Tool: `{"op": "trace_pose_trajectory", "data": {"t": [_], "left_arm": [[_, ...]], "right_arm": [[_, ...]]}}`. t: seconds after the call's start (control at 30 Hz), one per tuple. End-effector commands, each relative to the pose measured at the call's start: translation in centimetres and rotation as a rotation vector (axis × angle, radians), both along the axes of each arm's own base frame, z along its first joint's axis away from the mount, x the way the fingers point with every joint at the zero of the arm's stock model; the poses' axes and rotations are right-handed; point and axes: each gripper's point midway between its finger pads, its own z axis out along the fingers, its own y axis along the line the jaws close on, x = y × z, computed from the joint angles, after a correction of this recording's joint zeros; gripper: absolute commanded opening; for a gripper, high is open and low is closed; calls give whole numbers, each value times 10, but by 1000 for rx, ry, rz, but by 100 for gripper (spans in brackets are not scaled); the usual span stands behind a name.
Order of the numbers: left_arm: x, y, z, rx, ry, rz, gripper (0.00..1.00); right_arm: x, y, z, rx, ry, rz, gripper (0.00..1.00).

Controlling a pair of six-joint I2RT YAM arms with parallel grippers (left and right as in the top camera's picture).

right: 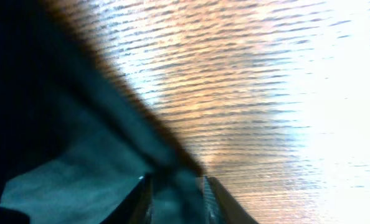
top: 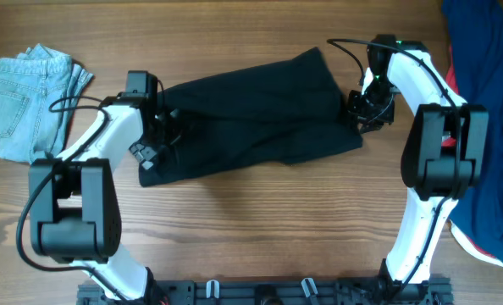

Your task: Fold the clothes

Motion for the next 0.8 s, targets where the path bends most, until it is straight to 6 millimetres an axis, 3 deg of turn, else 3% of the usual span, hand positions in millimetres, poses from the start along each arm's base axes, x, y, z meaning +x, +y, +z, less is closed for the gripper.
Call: {"op": "trace_pose_trajectory", "data": {"t": [0.0,0.07,0.17,0.27,0.53,0.6,0.7,0.77], "left_arm": [[-3,29,-10,102,-28,21,100],[14,28,0,97,-112,25,100],[24,23,3,67,-154,22,100],[24,23,4,67,-157,22,100],[24,23,3,67,-153,22,100],[24,23,3,67,-153,22,100],[24,23,3,67,-153,22,100],[23,23,3,67,-152,22,100]], "right_arm": [[11,-2,36,1,-118,59,45],[14,13,37,100,-142,144,45],[14,56,49,350,-216,349,45],[14,69,49,363,-235,436,52],[29,89,30,316,-321,516,51],[30,87,29,301,-314,479,42],[28,93,36,338,-310,471,4],[42,92,51,349,-361,431,4]]}}
